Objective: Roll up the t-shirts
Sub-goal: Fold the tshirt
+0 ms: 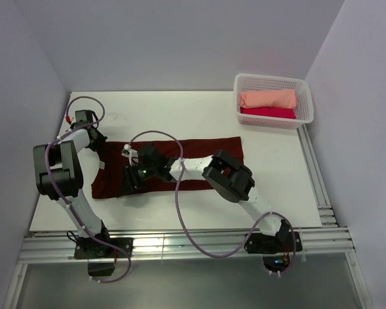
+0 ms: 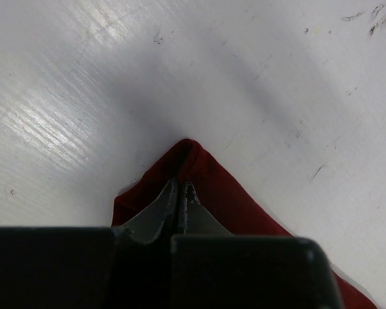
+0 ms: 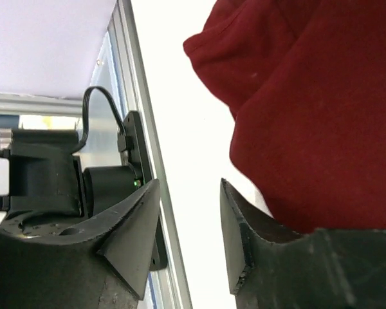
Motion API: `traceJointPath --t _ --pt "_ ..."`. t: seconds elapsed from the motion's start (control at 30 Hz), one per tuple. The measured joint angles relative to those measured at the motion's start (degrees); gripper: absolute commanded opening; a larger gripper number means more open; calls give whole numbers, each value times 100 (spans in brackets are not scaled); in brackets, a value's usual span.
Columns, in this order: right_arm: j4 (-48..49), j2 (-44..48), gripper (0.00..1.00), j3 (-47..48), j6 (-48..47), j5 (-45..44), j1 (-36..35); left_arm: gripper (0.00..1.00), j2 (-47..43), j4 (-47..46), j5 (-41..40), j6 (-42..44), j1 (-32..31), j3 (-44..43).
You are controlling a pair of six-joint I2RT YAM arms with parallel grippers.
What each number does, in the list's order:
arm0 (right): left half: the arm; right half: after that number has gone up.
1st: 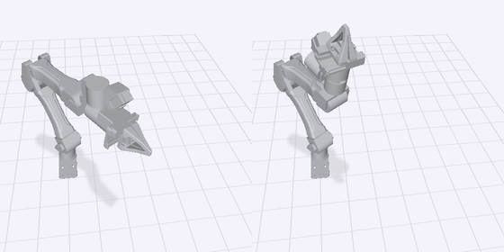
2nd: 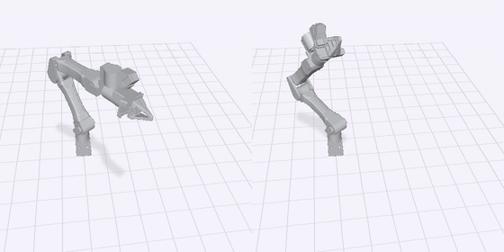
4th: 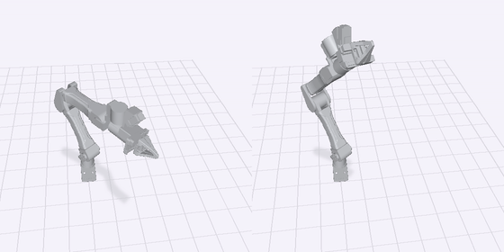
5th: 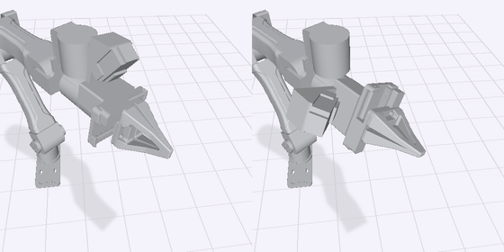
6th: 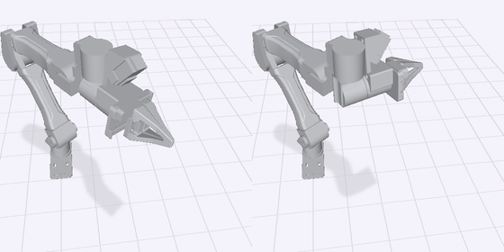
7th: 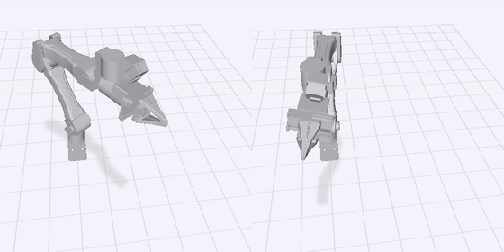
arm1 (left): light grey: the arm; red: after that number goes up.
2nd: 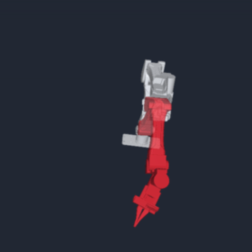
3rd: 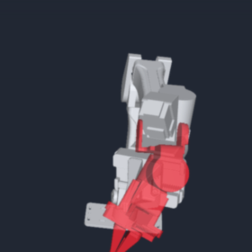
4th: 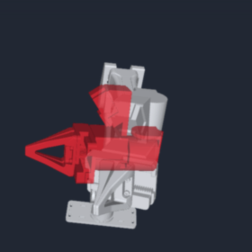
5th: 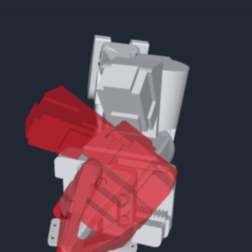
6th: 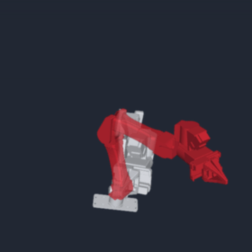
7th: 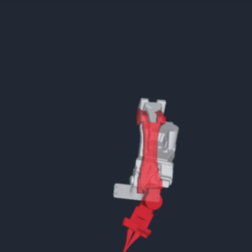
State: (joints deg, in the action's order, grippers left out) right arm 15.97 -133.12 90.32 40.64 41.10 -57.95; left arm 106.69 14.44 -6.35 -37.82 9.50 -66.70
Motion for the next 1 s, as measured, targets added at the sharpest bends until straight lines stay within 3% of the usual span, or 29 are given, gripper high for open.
traceJointPath --t 0.23,0.57,0.67,0.77,0.87,1.0 --pt "-190 1228 50 -1357 -306 -293 291 0 4 22 -50 70 -15 -35" --pt "-793 4343 50 -3418 -992 -1650 1893 0 4 20 -72 74 -22 -42" --pt "-1091 4937 50 -3993 -1073 -2057 2162 1 4 20 -83 74 -28 -42" --pt "-1318 5296 51 -4494 -1064 -2409 2380 7 4 17 -111 70 -37 -42" --pt "-1539 5755 53 -5053 -1019 -2728 2662 50 4 22 -168 94 -39 -39" --pt "-1799 6282 57 -5396 -918 -3158 3042 70 -66 -17 -306 -9 -46 26"
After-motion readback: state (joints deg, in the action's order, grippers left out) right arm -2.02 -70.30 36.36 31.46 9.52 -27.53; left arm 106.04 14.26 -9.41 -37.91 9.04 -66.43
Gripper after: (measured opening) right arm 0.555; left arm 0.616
